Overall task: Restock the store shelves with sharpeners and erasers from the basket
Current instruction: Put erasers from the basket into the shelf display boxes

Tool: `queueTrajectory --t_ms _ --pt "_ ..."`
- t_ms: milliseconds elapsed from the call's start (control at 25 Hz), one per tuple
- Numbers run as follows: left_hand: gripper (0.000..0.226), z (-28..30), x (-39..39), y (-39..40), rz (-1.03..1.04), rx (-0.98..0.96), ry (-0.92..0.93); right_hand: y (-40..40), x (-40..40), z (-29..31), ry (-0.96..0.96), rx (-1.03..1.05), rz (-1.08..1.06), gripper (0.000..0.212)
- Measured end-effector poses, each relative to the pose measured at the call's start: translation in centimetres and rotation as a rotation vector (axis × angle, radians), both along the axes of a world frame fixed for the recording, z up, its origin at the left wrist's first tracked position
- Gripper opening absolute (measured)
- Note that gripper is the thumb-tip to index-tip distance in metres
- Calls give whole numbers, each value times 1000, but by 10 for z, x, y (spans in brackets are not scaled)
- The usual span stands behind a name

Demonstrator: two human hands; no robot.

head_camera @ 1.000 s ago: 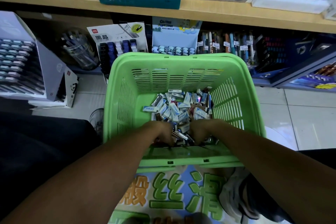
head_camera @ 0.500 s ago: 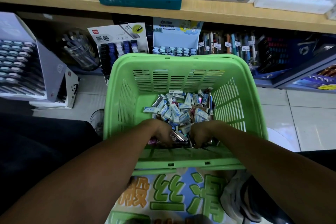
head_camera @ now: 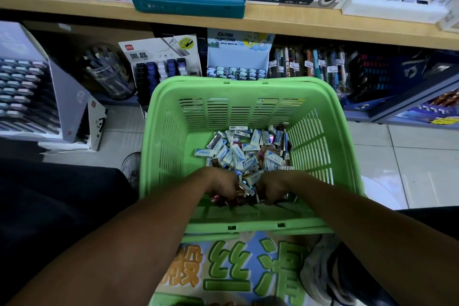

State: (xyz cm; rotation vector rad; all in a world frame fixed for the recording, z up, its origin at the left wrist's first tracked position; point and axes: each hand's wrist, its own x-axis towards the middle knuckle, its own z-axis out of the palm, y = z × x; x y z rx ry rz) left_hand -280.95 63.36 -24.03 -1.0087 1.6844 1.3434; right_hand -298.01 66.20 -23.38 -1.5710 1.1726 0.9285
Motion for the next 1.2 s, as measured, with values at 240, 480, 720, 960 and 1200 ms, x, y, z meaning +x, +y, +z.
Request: queueTrajectory --t_ms 240,480,720,960,1200 --pt "28 4 -9 2 19 -26 76 2 -14 -1 -97 -11 -179 12" --pt "26 2 -23 6 61 -43 102 3 1 0 -121 -47 4 6" --pt "26 1 -22 6 233 -96 64 -3 -1 6 -208 10 -203 17" --pt "13 10 3 -18 876 349 95 -8 -2 22 -411 82 -1055 20" --pt "28 10 10 -16 873 408 154 -13 20 17 -319 26 -1321 21"
